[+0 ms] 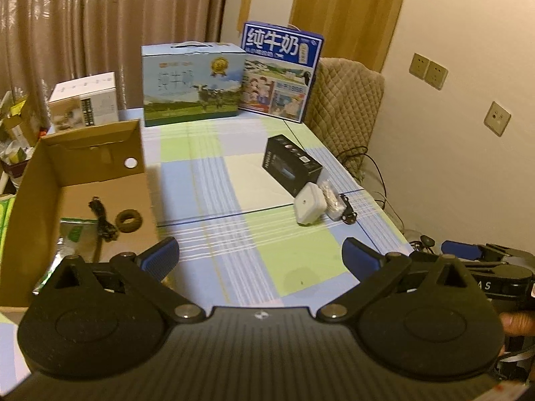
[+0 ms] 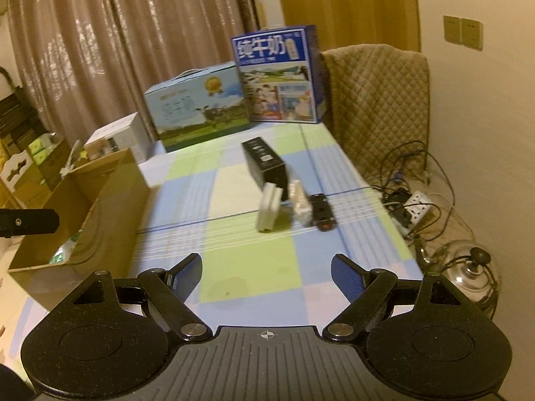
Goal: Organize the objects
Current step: 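Move both tools back toward the remaining items on the table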
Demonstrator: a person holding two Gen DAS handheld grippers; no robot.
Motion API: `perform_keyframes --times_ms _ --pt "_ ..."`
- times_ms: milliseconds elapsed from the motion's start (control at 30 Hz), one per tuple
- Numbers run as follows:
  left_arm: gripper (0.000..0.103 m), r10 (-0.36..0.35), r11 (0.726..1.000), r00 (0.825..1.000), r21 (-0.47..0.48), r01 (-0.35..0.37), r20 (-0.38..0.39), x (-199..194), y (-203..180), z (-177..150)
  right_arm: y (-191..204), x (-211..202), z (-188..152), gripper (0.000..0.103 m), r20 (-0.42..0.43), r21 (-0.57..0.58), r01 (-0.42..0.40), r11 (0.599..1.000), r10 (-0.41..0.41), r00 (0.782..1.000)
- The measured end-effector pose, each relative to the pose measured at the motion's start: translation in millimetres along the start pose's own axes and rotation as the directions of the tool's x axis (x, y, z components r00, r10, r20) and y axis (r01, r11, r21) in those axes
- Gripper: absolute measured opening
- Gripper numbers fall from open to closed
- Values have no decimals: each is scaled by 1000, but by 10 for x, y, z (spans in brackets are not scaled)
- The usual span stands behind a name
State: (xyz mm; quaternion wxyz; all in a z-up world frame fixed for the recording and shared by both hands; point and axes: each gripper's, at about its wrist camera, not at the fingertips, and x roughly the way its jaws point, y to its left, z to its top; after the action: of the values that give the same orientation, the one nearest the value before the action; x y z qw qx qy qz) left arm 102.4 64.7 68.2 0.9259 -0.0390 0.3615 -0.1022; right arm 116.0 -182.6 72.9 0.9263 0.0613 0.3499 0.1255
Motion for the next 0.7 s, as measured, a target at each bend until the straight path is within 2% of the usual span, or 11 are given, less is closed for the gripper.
perform_keyframes --times_ms 333,700 --pt "102 -25 999 999 29 25 -24 376 -238 79 -321 172 36 82 -4 21 31 999 -31 1000" --pt "102 -57 996 995 63 62 -84 995 -483 124 -622 541 147 81 -26 20 42 999 -41 999"
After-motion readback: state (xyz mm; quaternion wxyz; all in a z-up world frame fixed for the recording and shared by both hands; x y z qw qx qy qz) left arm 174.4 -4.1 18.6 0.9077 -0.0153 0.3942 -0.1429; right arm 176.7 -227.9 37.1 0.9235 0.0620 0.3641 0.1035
